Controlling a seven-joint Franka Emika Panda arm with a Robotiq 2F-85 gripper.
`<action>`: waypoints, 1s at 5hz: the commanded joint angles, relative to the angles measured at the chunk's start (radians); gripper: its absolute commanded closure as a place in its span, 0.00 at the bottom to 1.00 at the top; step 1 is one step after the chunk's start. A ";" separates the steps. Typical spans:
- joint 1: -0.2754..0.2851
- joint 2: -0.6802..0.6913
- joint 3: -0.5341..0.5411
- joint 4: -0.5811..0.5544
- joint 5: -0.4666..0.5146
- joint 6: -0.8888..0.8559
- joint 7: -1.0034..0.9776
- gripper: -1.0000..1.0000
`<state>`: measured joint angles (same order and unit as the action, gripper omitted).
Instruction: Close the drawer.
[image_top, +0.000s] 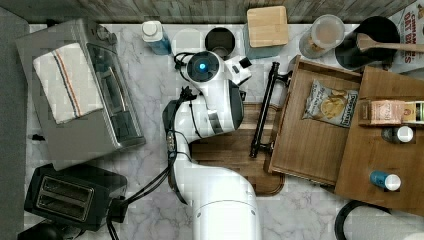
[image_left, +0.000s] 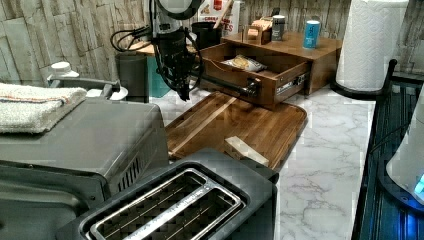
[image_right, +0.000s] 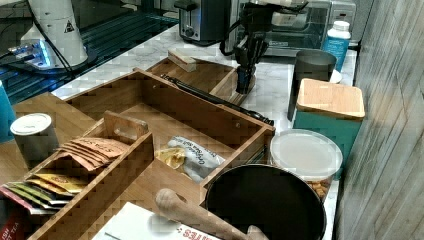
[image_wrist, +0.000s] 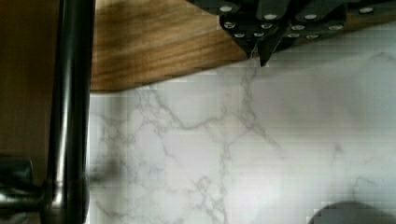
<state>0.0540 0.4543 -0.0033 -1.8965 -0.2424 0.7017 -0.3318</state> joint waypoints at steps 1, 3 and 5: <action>-0.191 -0.076 -0.023 0.050 0.141 -0.062 -0.268 1.00; -0.220 -0.123 -0.088 -0.008 0.099 -0.004 -0.348 1.00; -0.340 -0.133 -0.144 -0.051 0.098 0.117 -0.550 1.00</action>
<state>-0.1550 0.4014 -0.0760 -1.9707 -0.1326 0.7612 -0.7896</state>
